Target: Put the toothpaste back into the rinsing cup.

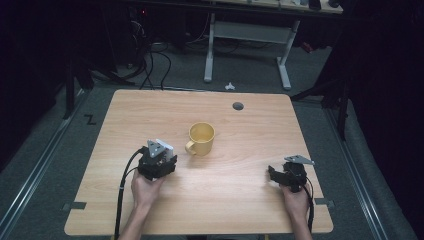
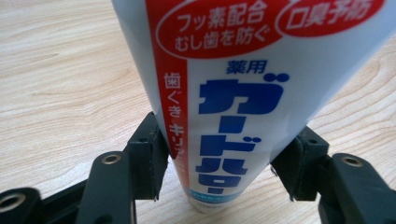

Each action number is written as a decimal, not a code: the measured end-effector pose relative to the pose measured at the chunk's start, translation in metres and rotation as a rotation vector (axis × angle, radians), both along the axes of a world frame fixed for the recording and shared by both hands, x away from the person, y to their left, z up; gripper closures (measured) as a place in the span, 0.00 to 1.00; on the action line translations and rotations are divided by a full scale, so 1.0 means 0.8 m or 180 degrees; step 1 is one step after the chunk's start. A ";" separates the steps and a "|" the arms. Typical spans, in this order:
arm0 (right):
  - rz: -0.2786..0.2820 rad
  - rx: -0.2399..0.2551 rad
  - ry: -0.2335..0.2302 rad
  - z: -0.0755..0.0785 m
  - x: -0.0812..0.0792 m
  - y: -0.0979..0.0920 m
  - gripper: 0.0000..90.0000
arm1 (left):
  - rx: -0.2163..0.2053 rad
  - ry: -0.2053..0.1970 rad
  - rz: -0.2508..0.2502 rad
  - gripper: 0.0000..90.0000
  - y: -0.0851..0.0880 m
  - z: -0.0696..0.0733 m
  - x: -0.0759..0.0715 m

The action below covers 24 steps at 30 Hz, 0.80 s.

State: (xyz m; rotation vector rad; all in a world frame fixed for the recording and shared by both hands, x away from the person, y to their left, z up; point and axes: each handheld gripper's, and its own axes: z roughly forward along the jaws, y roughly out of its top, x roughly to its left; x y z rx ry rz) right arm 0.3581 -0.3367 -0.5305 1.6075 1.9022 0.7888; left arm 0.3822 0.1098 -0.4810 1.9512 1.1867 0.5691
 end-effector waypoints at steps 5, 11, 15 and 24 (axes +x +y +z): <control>0.0000 0.0000 0.0000 0.000 0.000 0.000 0.29 | 0.0005 -0.0005 -0.0025 0.50 0.001 0.000 0.000; 0.0000 0.0000 0.0000 0.000 0.000 0.000 0.29 | -0.0003 -0.0009 -0.0069 0.55 0.003 0.000 0.000; 0.0000 0.0000 0.0000 0.000 0.000 0.000 0.29 | -0.0009 -0.0015 -0.0093 0.58 0.004 0.001 -0.001; -0.0001 0.0000 0.0000 0.000 0.000 0.000 0.29 | -0.0023 -0.0002 -0.0149 0.64 0.007 0.002 -0.002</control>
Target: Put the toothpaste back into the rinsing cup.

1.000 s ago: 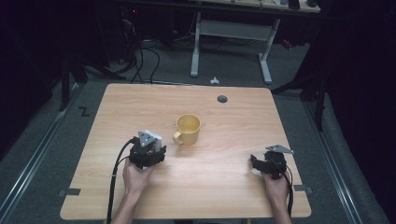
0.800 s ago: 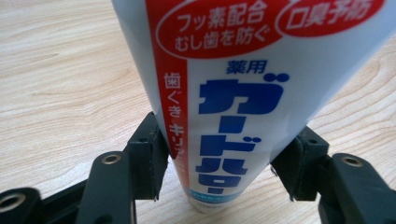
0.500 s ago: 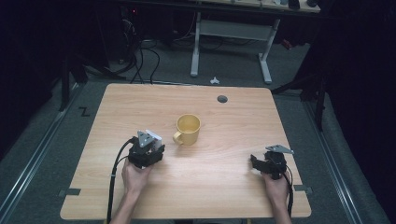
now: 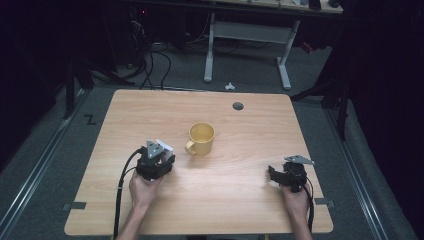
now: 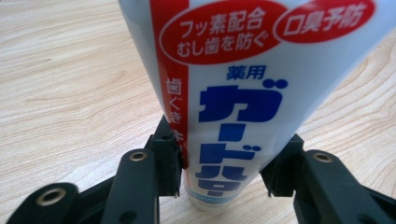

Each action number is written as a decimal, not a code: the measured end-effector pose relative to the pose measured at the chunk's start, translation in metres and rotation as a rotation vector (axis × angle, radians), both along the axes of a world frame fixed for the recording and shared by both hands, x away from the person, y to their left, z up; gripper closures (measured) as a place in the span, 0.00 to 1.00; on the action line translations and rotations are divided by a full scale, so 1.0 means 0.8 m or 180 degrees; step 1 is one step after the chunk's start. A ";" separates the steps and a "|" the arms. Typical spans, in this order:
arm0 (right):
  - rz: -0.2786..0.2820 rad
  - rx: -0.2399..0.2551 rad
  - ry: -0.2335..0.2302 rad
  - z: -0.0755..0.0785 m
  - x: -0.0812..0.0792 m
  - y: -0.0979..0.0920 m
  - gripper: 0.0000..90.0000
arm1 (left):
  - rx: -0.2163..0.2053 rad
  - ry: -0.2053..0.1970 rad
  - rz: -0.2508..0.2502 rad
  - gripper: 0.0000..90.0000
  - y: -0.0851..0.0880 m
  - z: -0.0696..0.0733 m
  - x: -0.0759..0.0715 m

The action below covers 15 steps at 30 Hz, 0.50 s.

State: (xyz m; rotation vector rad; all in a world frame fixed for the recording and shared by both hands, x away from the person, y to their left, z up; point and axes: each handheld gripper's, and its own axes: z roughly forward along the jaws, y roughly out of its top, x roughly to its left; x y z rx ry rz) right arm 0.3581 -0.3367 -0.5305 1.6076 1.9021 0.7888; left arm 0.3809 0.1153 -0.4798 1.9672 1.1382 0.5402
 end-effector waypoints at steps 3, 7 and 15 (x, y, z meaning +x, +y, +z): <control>0.0000 0.0000 0.0000 0.000 0.000 0.000 0.29 | -0.0026 0.0020 -0.0012 0.65 0.002 0.000 0.000; 0.0000 -0.0001 0.0000 0.000 0.000 0.000 0.29 | -0.0087 0.0027 -0.0022 0.66 0.005 0.002 0.001; 0.0000 0.0000 0.0000 0.000 0.000 0.000 0.29 | -0.0166 0.0055 -0.0072 0.68 0.012 0.005 0.001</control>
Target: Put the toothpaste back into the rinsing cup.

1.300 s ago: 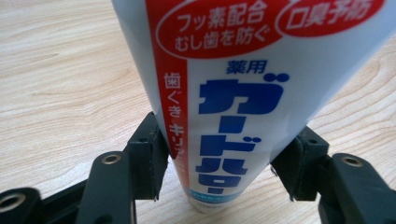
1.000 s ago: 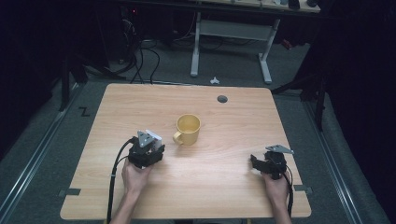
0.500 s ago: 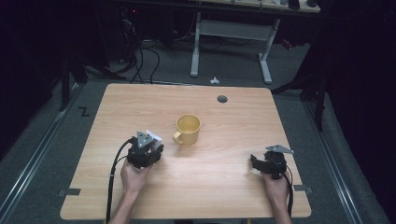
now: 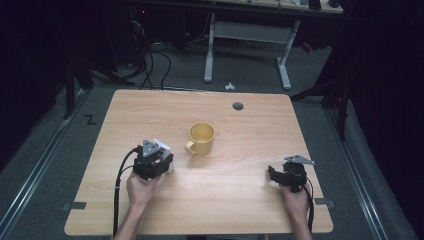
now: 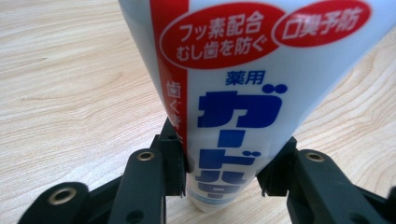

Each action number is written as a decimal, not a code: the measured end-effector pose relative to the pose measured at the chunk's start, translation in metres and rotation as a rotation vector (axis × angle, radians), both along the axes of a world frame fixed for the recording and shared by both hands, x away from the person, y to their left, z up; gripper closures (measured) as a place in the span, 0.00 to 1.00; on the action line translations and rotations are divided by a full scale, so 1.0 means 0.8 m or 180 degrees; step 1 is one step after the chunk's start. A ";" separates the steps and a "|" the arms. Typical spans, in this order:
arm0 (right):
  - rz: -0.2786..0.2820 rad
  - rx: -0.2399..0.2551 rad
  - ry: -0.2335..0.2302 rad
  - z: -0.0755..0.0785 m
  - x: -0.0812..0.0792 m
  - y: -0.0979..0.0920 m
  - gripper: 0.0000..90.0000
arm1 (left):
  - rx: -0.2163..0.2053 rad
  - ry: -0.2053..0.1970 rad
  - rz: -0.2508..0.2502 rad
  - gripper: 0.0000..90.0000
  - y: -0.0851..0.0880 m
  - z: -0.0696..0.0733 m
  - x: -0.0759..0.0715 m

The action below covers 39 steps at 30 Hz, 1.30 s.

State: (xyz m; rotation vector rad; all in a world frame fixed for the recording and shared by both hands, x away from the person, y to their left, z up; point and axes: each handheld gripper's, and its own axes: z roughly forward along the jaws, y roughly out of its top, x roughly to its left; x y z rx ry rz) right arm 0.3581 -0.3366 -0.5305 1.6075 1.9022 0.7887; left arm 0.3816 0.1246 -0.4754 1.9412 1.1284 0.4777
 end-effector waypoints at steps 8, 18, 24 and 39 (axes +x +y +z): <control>0.0001 0.0001 -0.0004 0.000 0.000 0.000 0.29 | 0.0057 0.0007 -0.0114 0.68 -0.003 0.010 0.000; -0.0001 0.0000 -0.0003 0.000 0.000 0.000 0.29 | -0.0010 0.0015 -0.0190 0.69 -0.004 0.027 0.004; 0.0000 0.0001 -0.0003 0.000 0.000 0.000 0.29 | -0.0038 0.0009 -0.0210 0.69 -0.003 0.032 0.005; 0.0002 -0.0001 -0.0005 0.000 0.000 0.000 0.28 | -0.0003 0.0004 -0.0264 0.70 -0.002 0.050 0.010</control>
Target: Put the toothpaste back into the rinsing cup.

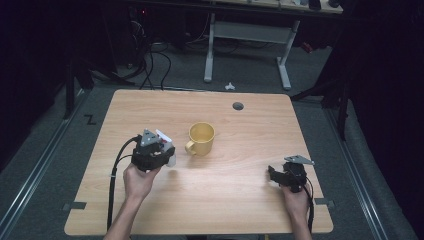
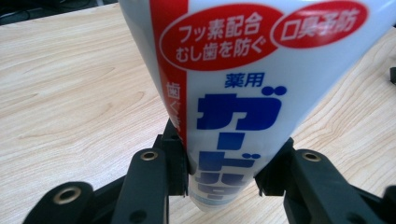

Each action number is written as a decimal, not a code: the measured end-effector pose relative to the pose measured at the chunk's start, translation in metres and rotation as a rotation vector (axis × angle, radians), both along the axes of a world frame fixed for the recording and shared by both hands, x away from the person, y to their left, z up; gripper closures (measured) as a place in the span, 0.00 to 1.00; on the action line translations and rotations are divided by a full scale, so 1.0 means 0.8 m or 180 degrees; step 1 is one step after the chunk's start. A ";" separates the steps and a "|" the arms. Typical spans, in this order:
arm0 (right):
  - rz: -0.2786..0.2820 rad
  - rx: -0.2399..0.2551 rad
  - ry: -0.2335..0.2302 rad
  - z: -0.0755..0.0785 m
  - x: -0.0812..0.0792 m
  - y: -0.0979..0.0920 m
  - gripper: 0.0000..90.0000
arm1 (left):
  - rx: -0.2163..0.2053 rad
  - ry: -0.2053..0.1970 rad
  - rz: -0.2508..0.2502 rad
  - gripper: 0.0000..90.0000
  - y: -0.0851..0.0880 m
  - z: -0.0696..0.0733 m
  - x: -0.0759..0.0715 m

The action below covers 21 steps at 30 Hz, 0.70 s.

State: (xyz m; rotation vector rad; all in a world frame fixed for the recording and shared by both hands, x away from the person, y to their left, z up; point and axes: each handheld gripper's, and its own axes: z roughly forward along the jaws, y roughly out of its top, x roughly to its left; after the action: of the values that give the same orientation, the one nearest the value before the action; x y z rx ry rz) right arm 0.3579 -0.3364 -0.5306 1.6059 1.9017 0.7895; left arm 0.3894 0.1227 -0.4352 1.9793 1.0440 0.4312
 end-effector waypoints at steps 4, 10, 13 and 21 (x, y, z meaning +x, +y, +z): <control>0.0000 0.0000 0.0000 0.000 0.000 0.000 0.29 | -0.0030 0.0003 -0.0030 0.70 0.000 0.005 0.002; -0.0001 0.0000 0.0000 0.000 0.000 0.000 0.28 | -0.0095 0.0015 -0.0062 0.70 0.001 0.012 0.004; -0.0001 -0.0002 0.0000 0.000 0.000 0.000 0.28 | -0.0102 0.0012 -0.0086 0.70 0.002 0.019 0.005; -0.0014 0.0006 0.0007 0.000 0.000 0.001 0.28 | -0.0183 0.0004 -0.0139 0.70 0.003 0.030 0.009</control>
State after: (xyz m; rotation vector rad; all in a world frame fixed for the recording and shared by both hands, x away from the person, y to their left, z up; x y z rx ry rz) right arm 0.3576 -0.3360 -0.5305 1.6121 1.8990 0.7882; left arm 0.3967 0.1247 -0.4111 1.9479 1.0014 0.3725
